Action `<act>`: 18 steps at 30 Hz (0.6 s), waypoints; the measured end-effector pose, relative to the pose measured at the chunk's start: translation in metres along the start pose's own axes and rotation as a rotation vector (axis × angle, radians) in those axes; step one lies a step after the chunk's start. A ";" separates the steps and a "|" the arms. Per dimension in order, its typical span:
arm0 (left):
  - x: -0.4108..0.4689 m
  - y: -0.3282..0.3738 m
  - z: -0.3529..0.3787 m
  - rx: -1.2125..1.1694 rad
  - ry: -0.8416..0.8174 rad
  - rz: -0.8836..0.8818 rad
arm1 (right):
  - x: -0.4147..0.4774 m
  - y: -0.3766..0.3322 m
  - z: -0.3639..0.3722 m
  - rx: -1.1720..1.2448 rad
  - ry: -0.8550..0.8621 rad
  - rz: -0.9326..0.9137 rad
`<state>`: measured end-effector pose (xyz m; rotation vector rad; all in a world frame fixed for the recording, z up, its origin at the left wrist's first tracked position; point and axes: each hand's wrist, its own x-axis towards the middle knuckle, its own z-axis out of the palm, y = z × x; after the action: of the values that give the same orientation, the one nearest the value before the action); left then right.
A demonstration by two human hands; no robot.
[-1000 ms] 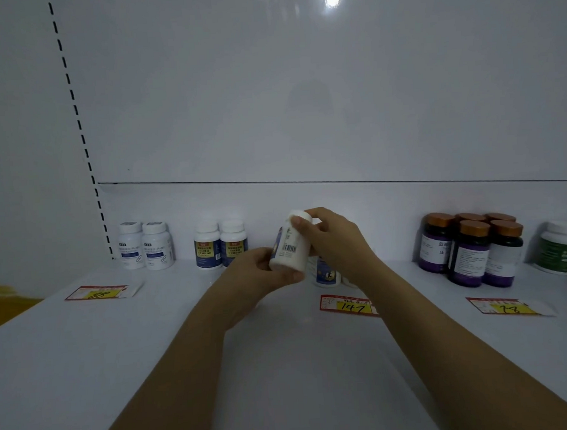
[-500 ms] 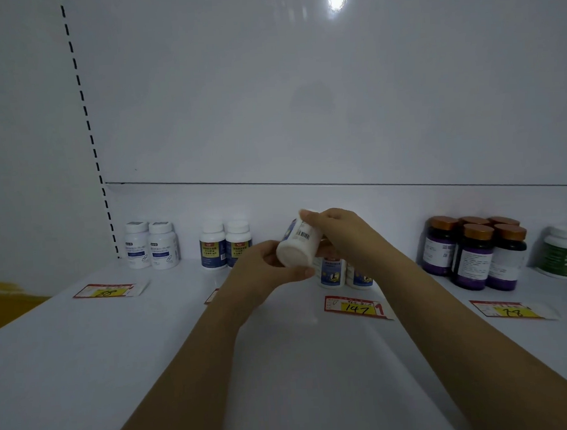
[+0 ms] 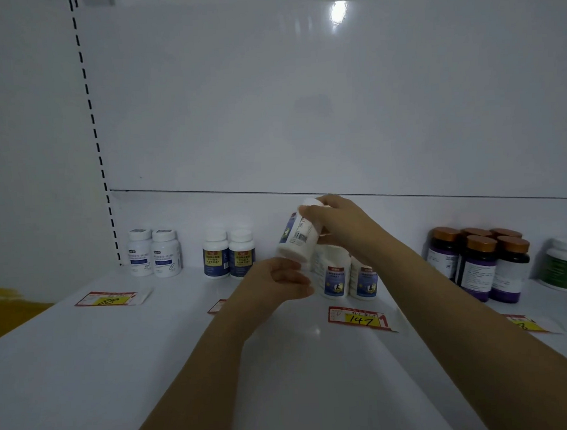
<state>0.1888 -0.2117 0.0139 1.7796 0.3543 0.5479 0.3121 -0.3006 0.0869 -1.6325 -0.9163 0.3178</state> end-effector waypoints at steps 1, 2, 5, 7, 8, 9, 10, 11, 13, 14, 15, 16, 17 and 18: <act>0.000 -0.001 0.001 0.030 -0.020 -0.017 | 0.004 -0.002 0.002 -0.050 0.021 -0.028; 0.001 -0.002 0.002 0.058 -0.040 -0.027 | 0.009 -0.003 0.005 -0.130 0.040 -0.064; 0.003 -0.006 0.006 0.203 -0.079 -0.017 | 0.019 -0.003 0.016 -0.431 0.028 -0.217; 0.005 -0.009 0.007 0.345 -0.103 0.003 | 0.025 0.004 0.023 -0.642 -0.010 -0.284; 0.005 -0.011 0.008 0.391 -0.112 0.010 | 0.029 0.009 0.027 -0.775 -0.009 -0.285; 0.006 -0.012 0.008 0.414 -0.119 0.016 | 0.032 0.015 0.029 -0.909 0.004 -0.271; 0.006 -0.013 0.008 0.432 -0.126 0.020 | 0.035 0.021 0.030 -1.015 0.028 -0.257; 0.006 -0.014 0.008 0.442 -0.133 0.024 | 0.036 0.026 0.031 -1.085 0.045 -0.243; 0.008 -0.015 0.008 0.448 -0.134 0.028 | 0.038 0.036 0.031 -1.159 0.071 -0.239; 0.008 -0.016 0.008 0.452 -0.136 0.030 | 0.038 0.039 0.031 -1.197 0.082 -0.247; 0.008 -0.015 0.009 0.458 -0.138 0.037 | 0.038 0.041 0.030 -1.241 0.084 -0.252; 0.009 -0.015 0.009 0.464 -0.135 0.038 | 0.038 0.041 0.031 -1.282 0.084 -0.251; 0.009 -0.016 0.009 0.464 -0.133 0.040 | 0.038 0.040 0.031 -1.314 0.082 -0.242; 0.009 -0.016 0.009 0.468 -0.133 0.039 | 0.038 0.039 0.031 -1.344 0.075 -0.232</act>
<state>0.2020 -0.2095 -0.0020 2.2657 0.3765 0.3899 0.3322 -0.2520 0.0528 -2.6457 -1.3538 -0.6861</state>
